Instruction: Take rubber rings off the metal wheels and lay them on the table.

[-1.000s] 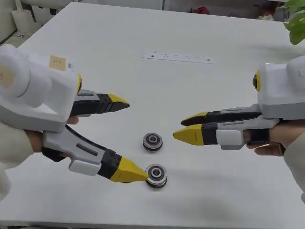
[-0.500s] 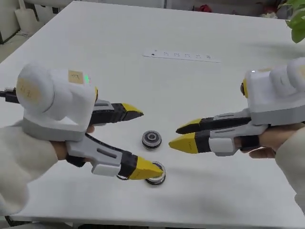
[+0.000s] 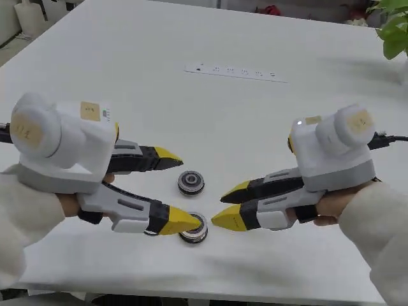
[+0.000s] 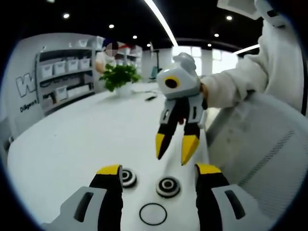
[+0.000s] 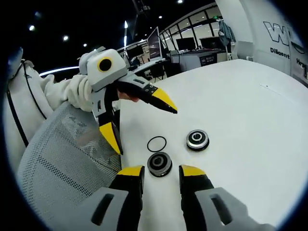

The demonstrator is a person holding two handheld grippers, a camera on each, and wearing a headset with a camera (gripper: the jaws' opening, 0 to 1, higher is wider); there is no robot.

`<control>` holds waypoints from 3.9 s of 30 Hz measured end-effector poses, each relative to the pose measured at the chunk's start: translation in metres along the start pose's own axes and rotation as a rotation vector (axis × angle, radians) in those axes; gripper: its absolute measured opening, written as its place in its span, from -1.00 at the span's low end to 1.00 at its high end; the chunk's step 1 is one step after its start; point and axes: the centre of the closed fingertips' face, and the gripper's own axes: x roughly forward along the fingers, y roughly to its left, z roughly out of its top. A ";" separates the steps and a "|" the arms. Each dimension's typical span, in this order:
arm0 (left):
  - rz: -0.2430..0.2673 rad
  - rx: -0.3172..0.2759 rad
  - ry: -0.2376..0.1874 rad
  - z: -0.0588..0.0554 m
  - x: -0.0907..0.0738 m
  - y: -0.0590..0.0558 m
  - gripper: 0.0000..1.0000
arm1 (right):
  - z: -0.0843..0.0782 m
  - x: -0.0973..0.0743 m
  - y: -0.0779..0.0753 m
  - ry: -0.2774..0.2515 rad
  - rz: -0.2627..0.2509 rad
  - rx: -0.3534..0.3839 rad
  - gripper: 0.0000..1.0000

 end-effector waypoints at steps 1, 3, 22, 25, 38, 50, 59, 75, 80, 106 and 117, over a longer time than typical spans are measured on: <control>0.002 0.004 0.002 -0.001 0.001 -0.001 0.21 | -0.001 0.002 0.002 -0.002 0.007 -0.009 -0.49; 0.003 0.008 0.004 -0.003 0.003 -0.002 0.15 | -0.005 0.005 0.003 0.008 0.011 -0.027 -0.50; -0.019 0.007 0.074 -0.027 0.013 -0.012 -0.33 | -0.019 0.021 -0.005 0.017 -0.016 -0.067 -0.58; -0.028 0.013 0.083 -0.030 0.017 -0.014 -0.35 | -0.020 0.023 -0.004 0.018 -0.012 -0.066 -0.59; -0.040 0.025 0.117 -0.043 0.024 -0.013 -0.55 | -0.026 0.031 -0.003 0.046 -0.023 -0.130 -0.65; -0.046 0.058 0.128 -0.047 0.025 -0.014 -0.71 | -0.029 0.031 -0.004 0.056 -0.028 -0.143 -0.83; -0.040 0.032 0.118 -0.047 0.025 -0.014 -0.71 | -0.028 0.031 -0.007 0.047 -0.044 -0.144 -0.99; -0.035 0.043 0.116 -0.048 0.025 -0.014 -0.71 | -0.023 0.023 -0.014 0.019 -0.045 0.125 -1.00; -0.035 0.046 0.116 -0.048 0.026 -0.014 -0.71 | -0.021 0.021 -0.015 0.005 -0.040 0.181 -1.00; -0.051 0.062 0.123 -0.049 0.026 -0.017 -0.74 | -0.019 0.018 -0.009 -0.010 0.005 0.316 -1.00; -0.052 0.070 0.126 -0.048 0.026 -0.018 -0.75 | -0.018 0.019 -0.006 -0.008 0.012 0.318 -1.00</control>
